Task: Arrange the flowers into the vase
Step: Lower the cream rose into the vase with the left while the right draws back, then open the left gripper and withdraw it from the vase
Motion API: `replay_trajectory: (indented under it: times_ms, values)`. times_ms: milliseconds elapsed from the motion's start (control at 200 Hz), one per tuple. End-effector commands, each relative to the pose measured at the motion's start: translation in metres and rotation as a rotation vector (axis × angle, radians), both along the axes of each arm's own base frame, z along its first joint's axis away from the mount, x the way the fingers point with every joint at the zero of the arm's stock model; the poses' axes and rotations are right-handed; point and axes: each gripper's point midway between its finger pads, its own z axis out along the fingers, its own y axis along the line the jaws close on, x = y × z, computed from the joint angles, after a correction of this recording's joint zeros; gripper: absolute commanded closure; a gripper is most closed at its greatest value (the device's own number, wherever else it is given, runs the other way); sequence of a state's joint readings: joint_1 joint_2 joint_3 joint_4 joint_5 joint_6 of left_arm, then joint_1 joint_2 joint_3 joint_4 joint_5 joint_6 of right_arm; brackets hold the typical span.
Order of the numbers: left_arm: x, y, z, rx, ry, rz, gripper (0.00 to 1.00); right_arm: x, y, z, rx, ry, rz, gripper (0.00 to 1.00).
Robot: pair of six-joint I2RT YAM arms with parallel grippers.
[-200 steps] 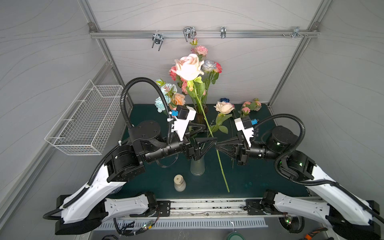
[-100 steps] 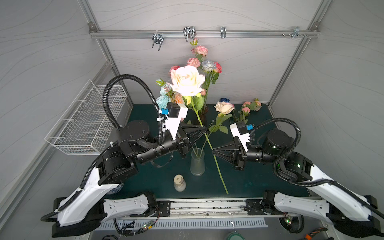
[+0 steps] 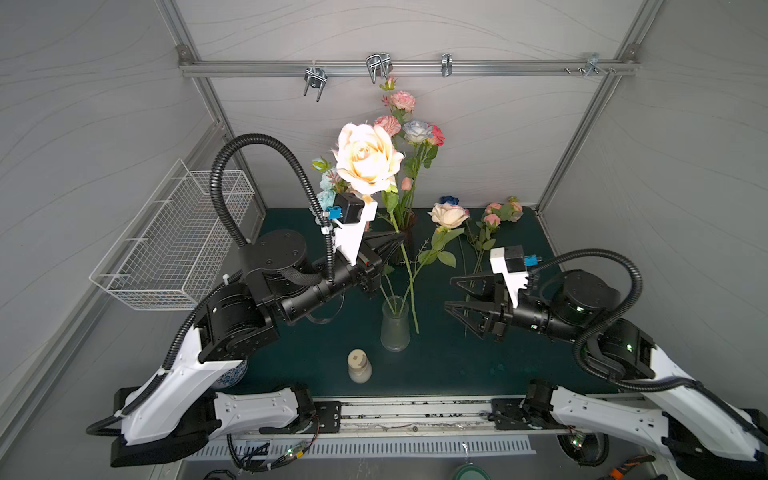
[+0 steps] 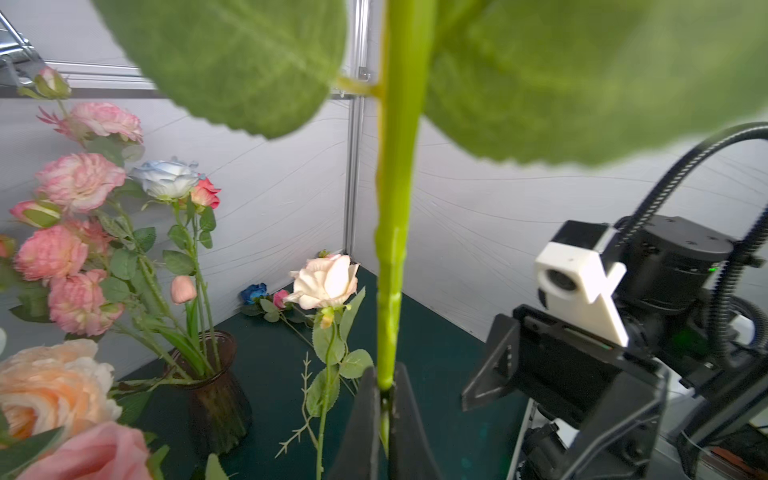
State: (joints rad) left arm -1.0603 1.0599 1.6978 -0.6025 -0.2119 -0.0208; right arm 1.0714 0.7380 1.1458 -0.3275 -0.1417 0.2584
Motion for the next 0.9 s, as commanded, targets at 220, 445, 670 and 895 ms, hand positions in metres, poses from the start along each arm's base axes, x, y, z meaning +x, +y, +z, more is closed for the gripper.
replay_trajectory:
  times_ms: [220,445,670,895]
  values:
    - [0.035,0.013,0.003,0.103,-0.175,0.235,1.00,0.004,-0.025,0.009,0.001,-0.064,-0.088,0.33]
    - [0.041,0.005,-0.012,0.132,-0.171,0.242,1.00,0.004,-0.026,0.008,-0.002,-0.067,-0.091,0.33]
    - [0.044,-0.005,-0.052,0.149,-0.091,0.223,1.00,0.007,-0.027,0.006,-0.006,-0.065,-0.106,0.33]
    - [0.043,-0.001,-0.082,0.142,-0.013,0.237,0.88,0.011,-0.024,0.001,-0.017,-0.052,-0.117,0.33]
